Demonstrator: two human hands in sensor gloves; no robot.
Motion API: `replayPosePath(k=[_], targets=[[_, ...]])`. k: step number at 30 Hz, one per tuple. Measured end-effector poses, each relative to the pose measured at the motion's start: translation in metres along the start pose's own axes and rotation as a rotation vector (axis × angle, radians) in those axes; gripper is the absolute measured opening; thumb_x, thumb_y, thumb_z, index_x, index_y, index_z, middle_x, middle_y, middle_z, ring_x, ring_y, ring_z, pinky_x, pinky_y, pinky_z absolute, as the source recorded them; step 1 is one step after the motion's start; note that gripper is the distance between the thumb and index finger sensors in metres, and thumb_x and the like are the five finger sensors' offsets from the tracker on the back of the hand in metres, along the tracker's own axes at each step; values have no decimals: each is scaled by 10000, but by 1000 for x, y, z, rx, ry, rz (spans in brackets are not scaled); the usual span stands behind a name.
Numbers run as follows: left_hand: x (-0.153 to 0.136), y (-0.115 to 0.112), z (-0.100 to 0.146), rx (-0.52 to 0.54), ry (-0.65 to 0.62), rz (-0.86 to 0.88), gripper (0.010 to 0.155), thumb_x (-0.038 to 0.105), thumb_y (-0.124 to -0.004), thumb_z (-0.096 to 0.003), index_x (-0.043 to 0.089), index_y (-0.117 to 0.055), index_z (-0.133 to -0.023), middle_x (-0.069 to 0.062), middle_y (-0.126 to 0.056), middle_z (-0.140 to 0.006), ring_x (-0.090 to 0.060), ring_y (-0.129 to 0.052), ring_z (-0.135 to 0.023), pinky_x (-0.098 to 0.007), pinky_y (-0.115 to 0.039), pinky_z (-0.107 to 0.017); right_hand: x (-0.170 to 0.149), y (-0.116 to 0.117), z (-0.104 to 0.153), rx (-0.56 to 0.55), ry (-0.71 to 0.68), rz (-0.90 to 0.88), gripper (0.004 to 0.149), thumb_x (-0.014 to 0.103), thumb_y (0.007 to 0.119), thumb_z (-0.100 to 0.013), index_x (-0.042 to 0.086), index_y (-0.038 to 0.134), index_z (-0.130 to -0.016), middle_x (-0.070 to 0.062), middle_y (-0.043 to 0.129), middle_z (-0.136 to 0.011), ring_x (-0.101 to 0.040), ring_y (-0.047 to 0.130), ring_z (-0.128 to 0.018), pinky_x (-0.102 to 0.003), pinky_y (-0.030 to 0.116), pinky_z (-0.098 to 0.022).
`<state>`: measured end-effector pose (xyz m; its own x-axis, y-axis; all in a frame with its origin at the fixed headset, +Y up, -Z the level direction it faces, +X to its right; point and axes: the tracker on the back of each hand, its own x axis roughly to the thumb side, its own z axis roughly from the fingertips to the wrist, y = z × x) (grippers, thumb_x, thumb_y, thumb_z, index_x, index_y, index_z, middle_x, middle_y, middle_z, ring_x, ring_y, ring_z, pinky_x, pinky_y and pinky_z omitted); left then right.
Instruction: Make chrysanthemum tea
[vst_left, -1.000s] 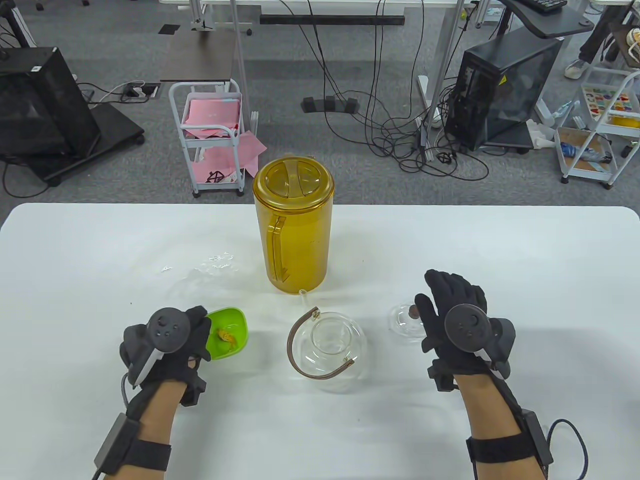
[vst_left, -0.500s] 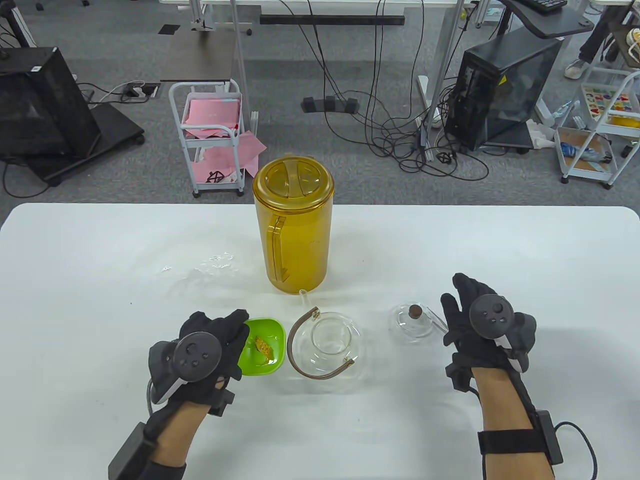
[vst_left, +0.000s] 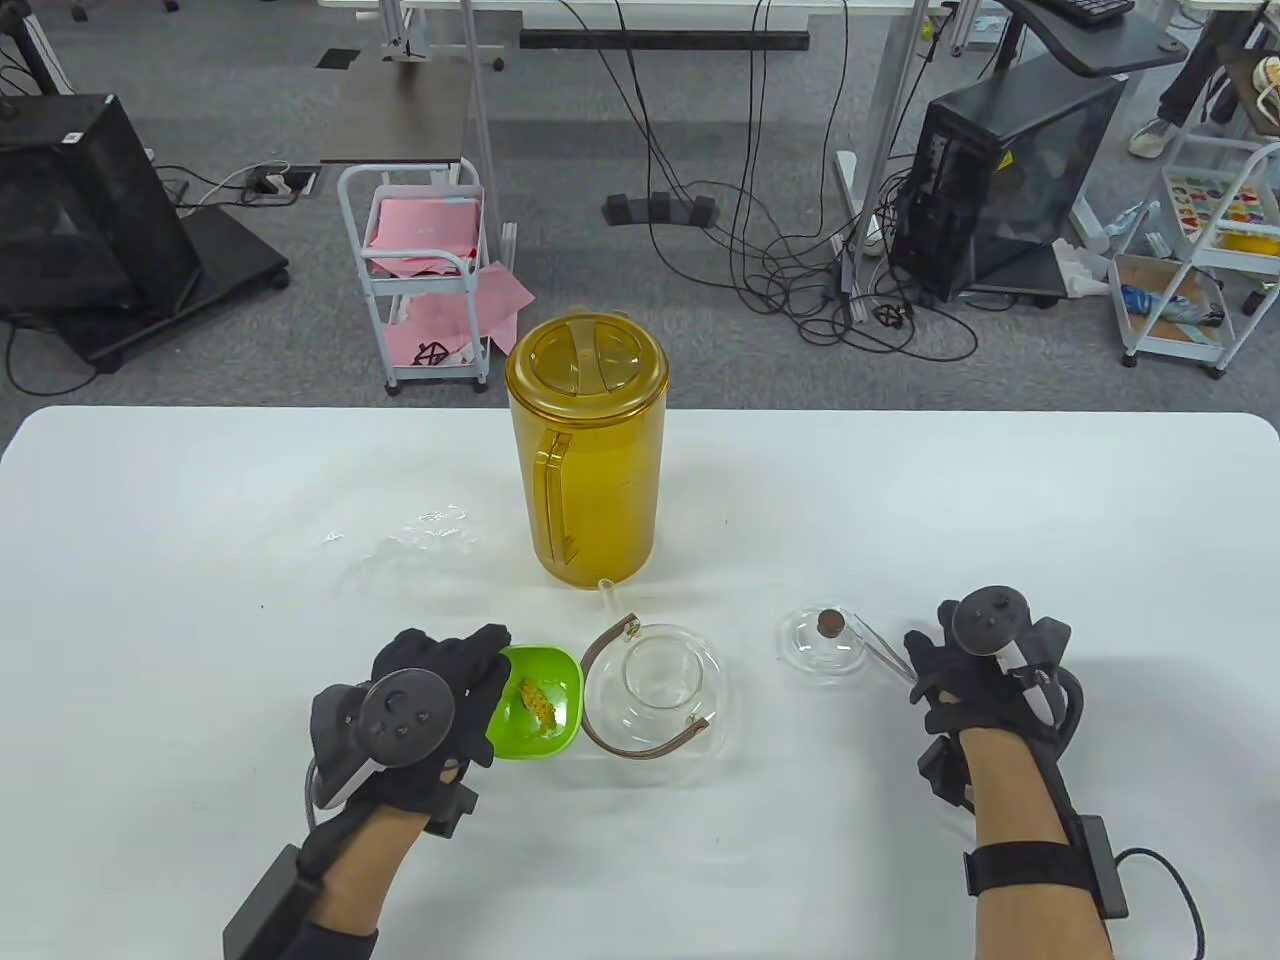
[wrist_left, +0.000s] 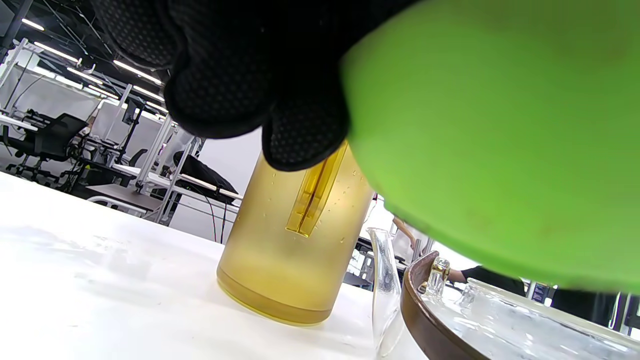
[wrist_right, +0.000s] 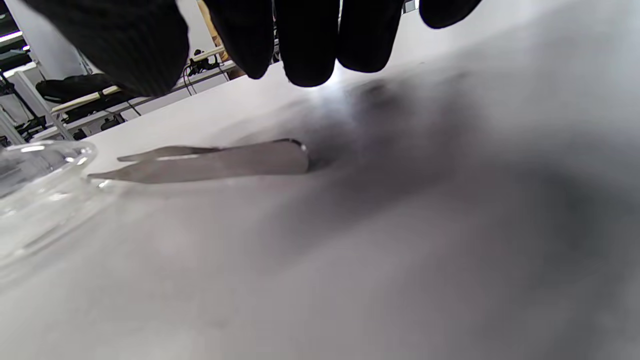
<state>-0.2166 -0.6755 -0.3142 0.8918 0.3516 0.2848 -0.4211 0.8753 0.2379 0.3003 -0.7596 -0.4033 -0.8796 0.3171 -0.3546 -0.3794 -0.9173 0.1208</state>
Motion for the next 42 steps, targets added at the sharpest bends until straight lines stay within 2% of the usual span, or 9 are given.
replayPosePath(k=[4,9,12,20,25,27,32,36,42], targets=[[0,0,0,-7,1,0,423,382,-886,-540,190,-895,-918,-7,-1101,-617,-290,-989,-517,-651,-629,-697,14,11,2,32,2,74,733,585,815,-525,218,597,-1122,-95,513,-1162,-455,517,-1105,-709,402,-742],[1,-1,0,-7,-1,2,425,384,-886,-541,191,-893,-919,-5,-1099,-619,-290,-989,-521,-652,-627,-697,23,17,1,-30,64,143,575,489,842,-535,243,713,-1037,-82,532,-1147,-433,557,-1098,-695,418,-750],[1,-2,-1,-9,0,5,426,388,-885,-541,193,-892,-919,-5,-1098,-623,-290,-988,-527,-654,-625,-699,21,15,-1,-32,75,120,526,445,819,-553,202,745,-1014,-86,538,-1141,-417,562,-1096,-681,431,-756],[-1,-4,-1,-20,6,4,427,390,-882,-542,199,-886,-925,-9,-1084,-654,-301,-976,-565,-665,-606,-708,3,2,2,-68,83,-110,488,397,722,-575,157,685,-998,-120,571,-1111,-438,604,-1071,-675,454,-753],[-1,-5,-1,-20,2,5,426,391,-881,-543,199,-887,-923,-9,-1083,-654,-300,-976,-567,-666,-606,-708,5,-17,12,-172,42,-274,479,391,665,-580,195,601,-1012,-88,618,-1078,-409,667,-1062,-663,465,-763],[-1,-5,-2,-23,-2,5,427,391,-881,-543,197,-887,-924,-7,-1084,-652,-301,-976,-566,-666,-605,-708,10,-27,19,-206,-8,-364,476,395,645,-581,219,572,-1017,-56,669,-1035,-378,711,-1052,-651,475,-768],[0,-7,-3,-31,0,2,428,392,-881,-544,197,-886,-925,-8,-1083,-651,-301,-976,-566,-665,-606,-709,47,-53,50,-253,-275,-636,480,395,630,-577,234,534,-1019,-8,763,-896,-320,792,-984,-648,462,-771],[1,-8,-3,-34,-3,-2,427,393,-881,-544,199,-886,-924,-6,-1083,-649,-299,-976,-565,-664,-607,-709,93,-68,92,-294,-549,-589,482,403,649,-571,229,573,-1014,-7,799,-842,-294,820,-921,-664,453,-763],[1,-9,-4,-41,-2,-2,428,398,-882,-543,198,-888,-921,-7,-1084,-644,-299,-977,-559,-661,-611,-707,169,-58,152,-217,-862,-374,518,410,706,-570,207,623,-1039,-13,841,-846,-300,849,-903,-693,449,-746]])
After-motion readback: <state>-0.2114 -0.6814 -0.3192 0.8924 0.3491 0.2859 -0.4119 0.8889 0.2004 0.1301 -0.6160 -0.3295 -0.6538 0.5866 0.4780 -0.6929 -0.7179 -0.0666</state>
